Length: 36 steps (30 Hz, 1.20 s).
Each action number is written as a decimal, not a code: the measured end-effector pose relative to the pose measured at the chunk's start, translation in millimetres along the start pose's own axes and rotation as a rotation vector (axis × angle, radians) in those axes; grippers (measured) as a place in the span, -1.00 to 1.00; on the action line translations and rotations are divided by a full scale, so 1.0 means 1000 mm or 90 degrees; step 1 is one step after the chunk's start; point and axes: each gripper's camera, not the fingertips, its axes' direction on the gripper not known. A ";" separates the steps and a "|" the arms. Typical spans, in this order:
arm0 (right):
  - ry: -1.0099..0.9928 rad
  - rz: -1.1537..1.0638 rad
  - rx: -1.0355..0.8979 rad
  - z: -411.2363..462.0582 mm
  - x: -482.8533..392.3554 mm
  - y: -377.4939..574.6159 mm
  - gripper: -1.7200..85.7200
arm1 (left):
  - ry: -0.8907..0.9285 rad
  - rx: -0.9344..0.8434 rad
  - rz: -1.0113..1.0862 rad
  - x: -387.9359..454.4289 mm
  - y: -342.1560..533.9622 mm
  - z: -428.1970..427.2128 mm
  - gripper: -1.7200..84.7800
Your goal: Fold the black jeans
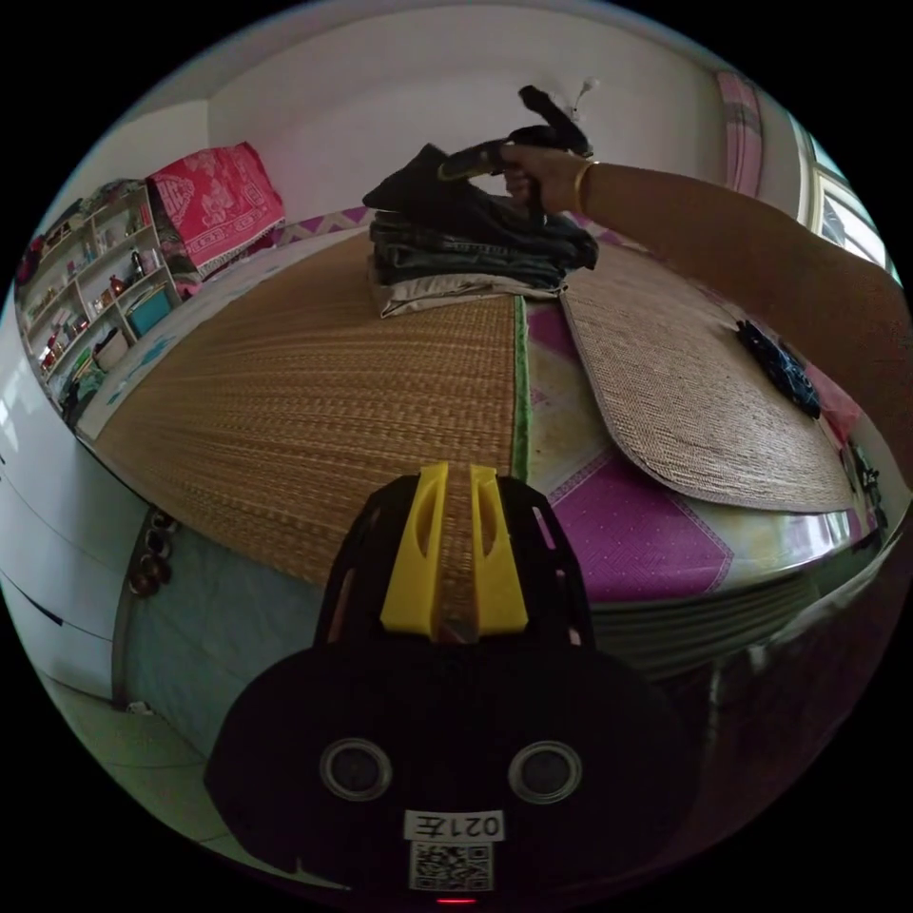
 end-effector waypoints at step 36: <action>0.105 -0.097 -0.198 -0.223 -0.065 0.237 -0.74 | 0.248 0.047 0.049 0.115 -0.055 0.009 -0.79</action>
